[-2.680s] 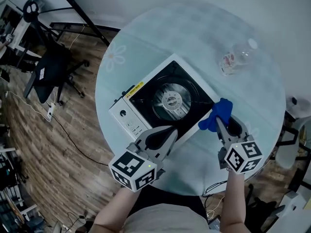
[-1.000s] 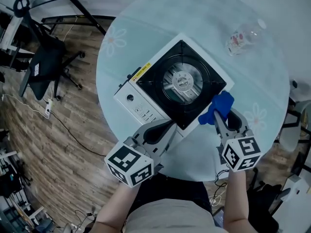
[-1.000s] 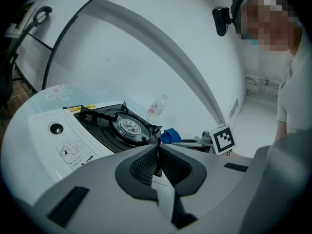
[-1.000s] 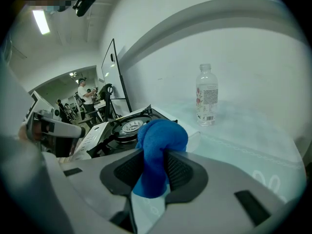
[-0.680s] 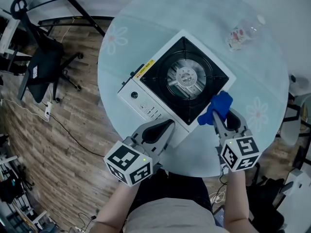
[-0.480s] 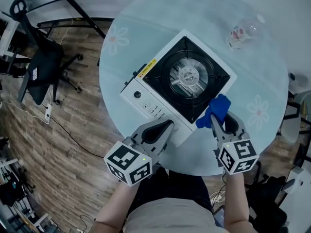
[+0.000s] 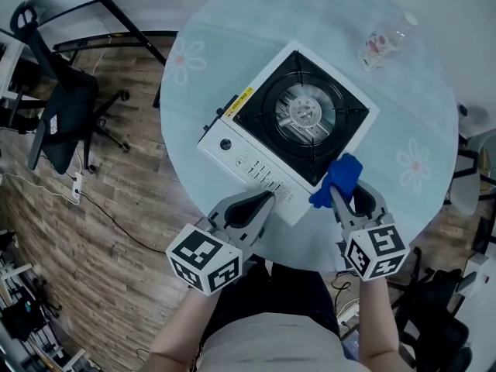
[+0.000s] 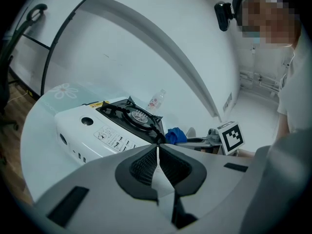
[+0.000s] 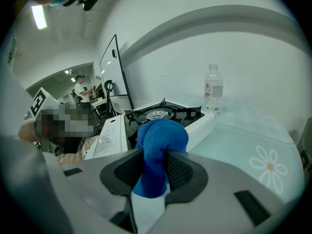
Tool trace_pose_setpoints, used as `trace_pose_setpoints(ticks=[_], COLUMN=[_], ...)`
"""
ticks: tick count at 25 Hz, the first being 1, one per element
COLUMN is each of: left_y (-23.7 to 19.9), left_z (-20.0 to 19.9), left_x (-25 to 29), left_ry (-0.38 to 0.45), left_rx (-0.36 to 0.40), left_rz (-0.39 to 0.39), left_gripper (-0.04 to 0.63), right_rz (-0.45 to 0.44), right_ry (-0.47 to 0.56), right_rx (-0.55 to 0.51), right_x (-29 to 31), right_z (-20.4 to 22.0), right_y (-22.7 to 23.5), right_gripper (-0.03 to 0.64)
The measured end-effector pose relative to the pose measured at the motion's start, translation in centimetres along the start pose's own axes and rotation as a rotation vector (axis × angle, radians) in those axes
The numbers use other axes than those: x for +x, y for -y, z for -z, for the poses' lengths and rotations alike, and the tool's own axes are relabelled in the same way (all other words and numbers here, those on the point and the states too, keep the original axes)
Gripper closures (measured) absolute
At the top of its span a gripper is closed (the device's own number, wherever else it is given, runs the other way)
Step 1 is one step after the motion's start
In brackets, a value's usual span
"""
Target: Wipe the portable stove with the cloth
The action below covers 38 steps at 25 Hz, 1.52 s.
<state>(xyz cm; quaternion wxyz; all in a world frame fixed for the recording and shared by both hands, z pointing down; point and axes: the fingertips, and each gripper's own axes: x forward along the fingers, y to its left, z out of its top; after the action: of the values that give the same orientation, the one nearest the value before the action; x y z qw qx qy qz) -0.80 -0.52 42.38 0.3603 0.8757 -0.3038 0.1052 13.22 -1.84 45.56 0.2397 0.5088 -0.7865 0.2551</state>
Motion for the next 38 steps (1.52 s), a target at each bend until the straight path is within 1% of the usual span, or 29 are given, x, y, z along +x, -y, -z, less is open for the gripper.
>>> trace_pose_setpoints(ticks=[7, 18, 24, 27, 31, 38], left_y=[-0.5, -0.7, -0.7, -0.5, -0.3, -0.7], left_z=[1.3, 2.2, 2.2, 2.0, 1.6, 1.3], left_x=[-0.5, -2.1, -2.4, -2.4, -2.5, -3.0], left_ry=[-0.035, -0.057, -0.063, -0.061, -0.056, -0.041], left_rx=[0.020, 0.033, 0.047, 0.056, 0.067, 0.060], left_rz=[0.006, 0.039, 0.063, 0.075, 0.088, 0.090], left_gripper=[0.566, 0.566, 0.566, 0.566, 0.566, 0.566], right_rz=[0.010, 0.063, 0.076, 0.059, 0.044, -0.005], right_ry=[-0.006, 0.010, 0.015, 0.007, -0.010, -0.006], right_rx=[0.007, 0.025, 0.016, 0.004, -0.038, -0.075], right_x=[-0.4, -1.3, -1.8, -2.0, -2.2, -1.4], right_z=[0.8, 1.4, 1.7, 1.7, 1.7, 0.6], right_y=[-1.8, -3.6, -4.9, -5.7, -7.2, -9.2], right_gripper=[0.477, 0.482, 0.482, 0.482, 0.482, 0.482])
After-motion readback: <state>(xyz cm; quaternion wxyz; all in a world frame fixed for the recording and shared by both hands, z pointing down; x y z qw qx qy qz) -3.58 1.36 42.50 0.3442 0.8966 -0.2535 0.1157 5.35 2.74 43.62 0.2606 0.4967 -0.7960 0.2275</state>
